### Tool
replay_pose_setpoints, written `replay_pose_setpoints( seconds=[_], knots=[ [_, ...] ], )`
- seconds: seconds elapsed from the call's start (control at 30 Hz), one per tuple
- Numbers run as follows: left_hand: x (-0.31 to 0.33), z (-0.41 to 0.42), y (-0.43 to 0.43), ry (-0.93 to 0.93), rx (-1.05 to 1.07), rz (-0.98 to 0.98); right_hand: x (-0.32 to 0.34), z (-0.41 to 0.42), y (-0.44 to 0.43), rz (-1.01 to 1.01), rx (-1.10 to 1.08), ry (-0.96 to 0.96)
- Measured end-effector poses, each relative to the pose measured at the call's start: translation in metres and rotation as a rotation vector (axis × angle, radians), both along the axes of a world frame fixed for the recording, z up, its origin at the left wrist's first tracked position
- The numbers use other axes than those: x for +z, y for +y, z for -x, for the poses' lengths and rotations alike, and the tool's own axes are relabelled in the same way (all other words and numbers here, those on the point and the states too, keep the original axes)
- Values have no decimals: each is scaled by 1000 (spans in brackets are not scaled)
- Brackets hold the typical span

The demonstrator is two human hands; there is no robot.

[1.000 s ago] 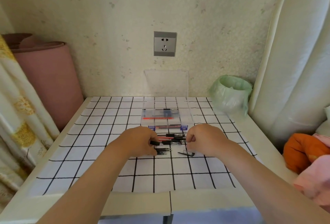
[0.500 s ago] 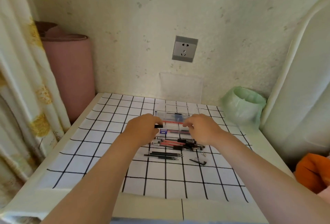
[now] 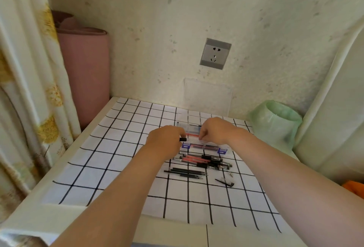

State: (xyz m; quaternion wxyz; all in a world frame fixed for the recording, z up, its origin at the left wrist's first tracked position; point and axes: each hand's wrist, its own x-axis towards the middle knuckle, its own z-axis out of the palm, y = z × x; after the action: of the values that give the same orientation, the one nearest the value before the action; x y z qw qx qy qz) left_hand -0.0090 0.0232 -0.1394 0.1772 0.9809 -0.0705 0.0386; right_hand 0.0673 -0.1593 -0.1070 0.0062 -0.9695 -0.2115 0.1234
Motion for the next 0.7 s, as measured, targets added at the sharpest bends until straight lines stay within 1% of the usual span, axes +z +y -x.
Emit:
replay_pose_setpoints(
  seconds=[0.1,0.23,0.57,0.7],
  knots=[
    [0,-1,1,2,-1,11,2,-4,10,94,15,-3],
    [-1,-2,1,8,-1,18,-3,-7,15,176,47,-71],
    [1,-2,-1,21,9,50,-4,-11,16,229,78,-67],
    [1,-1,1,33,9,60,-2,-10,12,179,79,-44]
  ],
)
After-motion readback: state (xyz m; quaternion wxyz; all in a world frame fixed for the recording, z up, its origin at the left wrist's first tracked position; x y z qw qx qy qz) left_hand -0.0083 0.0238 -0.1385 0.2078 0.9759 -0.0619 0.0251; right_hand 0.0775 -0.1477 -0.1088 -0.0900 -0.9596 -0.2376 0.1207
